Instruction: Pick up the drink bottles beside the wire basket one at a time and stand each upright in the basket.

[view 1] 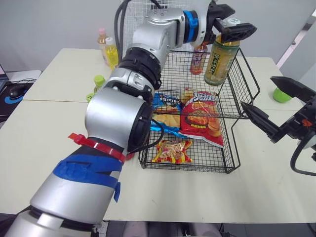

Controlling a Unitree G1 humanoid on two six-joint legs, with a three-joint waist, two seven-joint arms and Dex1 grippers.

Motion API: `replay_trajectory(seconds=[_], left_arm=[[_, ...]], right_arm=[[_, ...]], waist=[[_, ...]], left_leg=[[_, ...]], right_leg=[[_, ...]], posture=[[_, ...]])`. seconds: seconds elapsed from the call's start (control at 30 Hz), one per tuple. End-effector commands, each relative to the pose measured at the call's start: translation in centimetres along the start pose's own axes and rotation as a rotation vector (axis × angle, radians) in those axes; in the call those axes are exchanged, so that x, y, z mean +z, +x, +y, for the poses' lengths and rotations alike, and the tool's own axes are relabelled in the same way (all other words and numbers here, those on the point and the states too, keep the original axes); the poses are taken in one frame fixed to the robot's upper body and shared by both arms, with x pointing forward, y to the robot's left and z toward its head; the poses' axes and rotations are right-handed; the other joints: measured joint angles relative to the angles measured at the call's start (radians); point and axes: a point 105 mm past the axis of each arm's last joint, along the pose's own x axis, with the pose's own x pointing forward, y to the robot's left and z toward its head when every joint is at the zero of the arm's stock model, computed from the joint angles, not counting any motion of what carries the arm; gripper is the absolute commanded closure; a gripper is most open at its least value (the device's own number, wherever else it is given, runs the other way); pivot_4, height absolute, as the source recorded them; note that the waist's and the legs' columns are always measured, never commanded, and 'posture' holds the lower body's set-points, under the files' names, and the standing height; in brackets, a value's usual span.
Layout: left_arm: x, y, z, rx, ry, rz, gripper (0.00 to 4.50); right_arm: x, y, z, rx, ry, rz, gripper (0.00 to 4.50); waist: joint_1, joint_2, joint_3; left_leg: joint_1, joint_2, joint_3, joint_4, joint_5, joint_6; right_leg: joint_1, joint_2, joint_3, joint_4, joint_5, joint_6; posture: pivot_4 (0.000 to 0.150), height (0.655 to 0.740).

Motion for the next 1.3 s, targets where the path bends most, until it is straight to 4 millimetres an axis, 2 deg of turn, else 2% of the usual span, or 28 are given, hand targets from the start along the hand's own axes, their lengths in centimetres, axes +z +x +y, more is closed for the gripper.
replay_trajectory(seconds=[0.03,0.2,0.37,0.43,0.57,0.67,0.77,0.8,0.9,0.93,1.03,1.13,1.2,1.3], left_arm=[[2.9,-2.1,0.4,-0.032,0.104,-0.031,0.01],[3.4,-5.4,1.8,0.005,0.131,-0.003,0.01],[3.9,-9.6,3.0,0.056,0.092,-0.005,0.01],[3.5,-12.2,3.3,0.084,0.102,0.023,0.01],[1.7,-18.0,3.0,0.155,0.092,0.135,0.01],[1.0,-21.4,2.5,0.241,0.044,0.179,0.01],[0.2,-25.7,1.4,0.312,-0.002,0.221,0.01],[-0.3,-27.6,1.2,0.362,-0.003,0.241,0.01],[-2.3,-32.4,0.7,0.504,-0.048,0.304,0.01],[-2.7,-33.0,0.5,0.526,-0.053,0.315,0.01],[-5.7,-36.4,-0.1,0.667,-0.116,0.343,0.01],[-7.7,-37.4,-1.1,0.718,-0.156,0.335,0.01],[-8.9,-37.1,-1.6,0.745,-0.162,0.321,0.01],[-9.5,-36.2,-1.6,0.792,-0.153,0.280,0.01]], right_arm=[[0.7,0.3,-0.1,0.009,-0.030,-0.030,0.00],[0.8,0.6,-0.3,0.039,-0.031,-0.036,0.00],[1.1,1.2,0.1,0.116,-0.018,-0.055,0.00],[1.3,1.5,0.7,0.180,-0.006,-0.065,0.00],[1.9,2.3,2.0,0.331,0.003,-0.091,0.00],[2.2,2.9,2.7,0.419,0.002,-0.107,0.00],[2.1,3.4,3.6,0.520,0.018,-0.108,0.00],[1.9,3.7,3.9,0.550,0.022,-0.106,0.00],[1.4,4.2,4.4,0.606,0.030,-0.098,0.00],[1.4,4.3,4.4,0.613,0.030,-0.096,0.00],[0.9,4.6,4.7,0.640,0.035,-0.088,0.00],[0.8,4.7,5.1,0.673,0.040,-0.095,0.00],[0.8,4.7,5.3,0.687,0.039,-0.096,0.00],[0.9,4.8,5.3,0.691,0.035,-0.103,0.00]], waist=[[-0.001,0.000,0.000],[0.001,0.001,0.000],[0.000,0.001,0.000],[0.000,0.001,0.000],[-0.013,0.001,-0.001],[-0.018,0.001,0.000],[-0.018,0.001,0.000],[-0.019,0.001,0.000],[-0.021,0.001,0.000],[-0.020,0.001,0.000],[-0.007,0.001,-0.001],[0.003,0.001,-0.001],[0.009,0.000,-0.001],[0.013,0.000,-0.001]], left_leg=[[0.000,0.000,0.000,0.000,0.000,0.000],[0.000,0.000,0.000,0.000,0.000,0.000],[0.000,0.001,0.000,0.001,0.000,-0.001],[0.000,0.001,-0.001,0.001,0.001,-0.001],[0.002,0.003,0.000,0.002,0.001,-0.001],[0.004,0.003,-0.001,0.002,0.002,-0.002],[0.004,0.003,-0.003,0.005,0.002,-0.003],[0.004,0.003,-0.002,0.005,0.002,-0.002],[0.005,0.003,-0.002,0.007,0.002,-0.002],[0.005,0.004,-0.002,0.007,0.002,-0.002],[0.006,0.004,-0.004,0.009,0.001,-0.002],[0.005,0.004,-0.004,0.011,0.001,-0.002],[0.005,0.004,-0.005,0.012,0.001,-0.002],[0.004,0.004,-0.006,0.014,0.001,-0.002]], right_leg=[[0.000,0.000,0.000,0.000,0.000,0.000],[0.000,0.000,0.000,0.001,0.000,0.000],[0.000,0.000,0.000,0.003,0.000,0.000],[0.000,0.000,0.000,0.004,0.000,0.000],[-0.001,0.001,0.000,0.007,0.000,0.000],[-0.001,0.001,0.000,0.011,-0.001,-0.002],[-0.001,0.001,-0.001,0.013,-0.001,-0.002],[-0.001,0.001,-0.001,0.013,-0.001,-0.002],[0.000,0.001,-0.001,0.015,-0.001,-0.002],[0.000,0.000,0.000,0.015,-0.001,-0.002],[0.001,0.000,-0.003,0.016,-0.001,-0.002],[0.002,0.000,-0.003,0.017,-0.001,-0.002],[0.002,-0.001,-0.004,0.017,-0.001,-0.002],[0.003,-0.003,-0.005,0.017,-0.001,-0.002]], posture=[[0.150,0.7360],[0.150,0.7360],[0.150,0.7360],[0.150,0.7360],[0.150,0.7360],[0.150,0.7360],[0.150,0.7360],[0.150,0.7360],[0.150,0.7360],[0.150,0.7360],[0.150,0.7360],[0.150,0.7360],[0.150,0.7360],[0.150,0.7360]])
